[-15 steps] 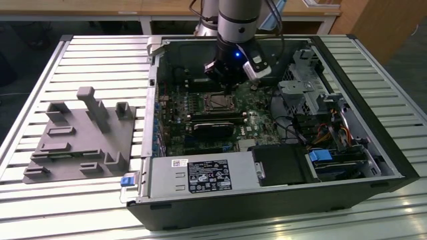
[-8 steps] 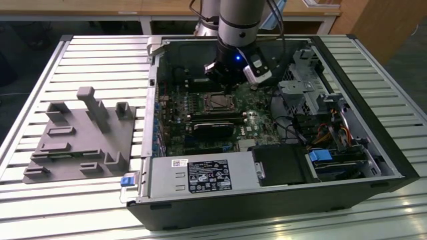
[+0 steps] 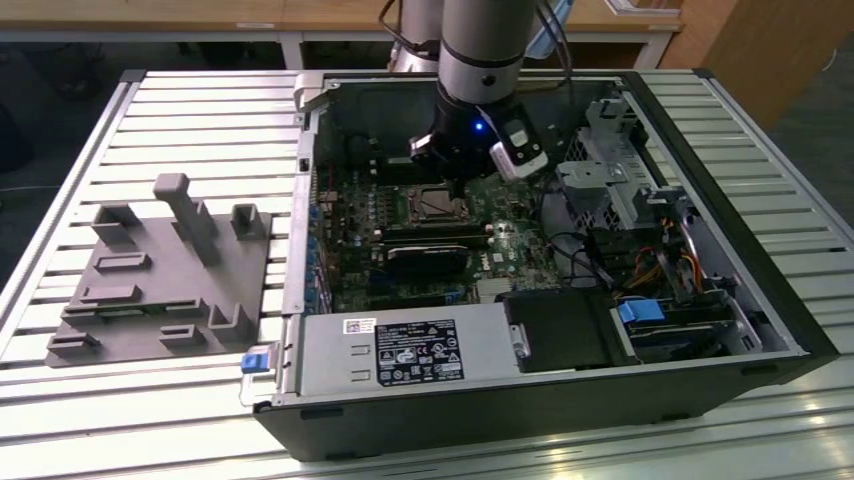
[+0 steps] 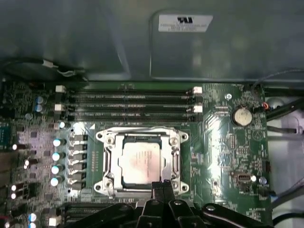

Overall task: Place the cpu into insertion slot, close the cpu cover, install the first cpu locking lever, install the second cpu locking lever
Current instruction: 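Install the second cpu locking lever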

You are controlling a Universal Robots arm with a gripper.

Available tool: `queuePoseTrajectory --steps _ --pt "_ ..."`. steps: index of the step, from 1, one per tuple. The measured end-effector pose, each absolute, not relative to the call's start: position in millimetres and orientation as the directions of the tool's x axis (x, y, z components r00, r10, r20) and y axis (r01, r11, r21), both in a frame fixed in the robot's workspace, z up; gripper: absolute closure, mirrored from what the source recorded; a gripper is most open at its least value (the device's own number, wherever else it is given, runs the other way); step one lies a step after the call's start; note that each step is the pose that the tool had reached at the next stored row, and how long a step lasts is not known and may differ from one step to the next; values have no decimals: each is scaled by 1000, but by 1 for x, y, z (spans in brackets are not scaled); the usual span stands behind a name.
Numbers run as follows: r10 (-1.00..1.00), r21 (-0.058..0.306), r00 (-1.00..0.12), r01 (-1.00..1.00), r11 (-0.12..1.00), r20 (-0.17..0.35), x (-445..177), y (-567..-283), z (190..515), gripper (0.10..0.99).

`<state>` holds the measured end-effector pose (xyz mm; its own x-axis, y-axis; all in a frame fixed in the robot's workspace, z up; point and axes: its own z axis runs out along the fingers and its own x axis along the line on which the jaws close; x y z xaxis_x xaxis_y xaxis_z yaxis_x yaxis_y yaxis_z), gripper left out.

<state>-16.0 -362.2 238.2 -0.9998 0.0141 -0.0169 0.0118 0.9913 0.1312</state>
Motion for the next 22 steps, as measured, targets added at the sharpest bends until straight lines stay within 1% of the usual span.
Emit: queuePoseTrajectory --steps 22 --pt "14 131 -1000 12 991 -17 -16 -372 238 965"
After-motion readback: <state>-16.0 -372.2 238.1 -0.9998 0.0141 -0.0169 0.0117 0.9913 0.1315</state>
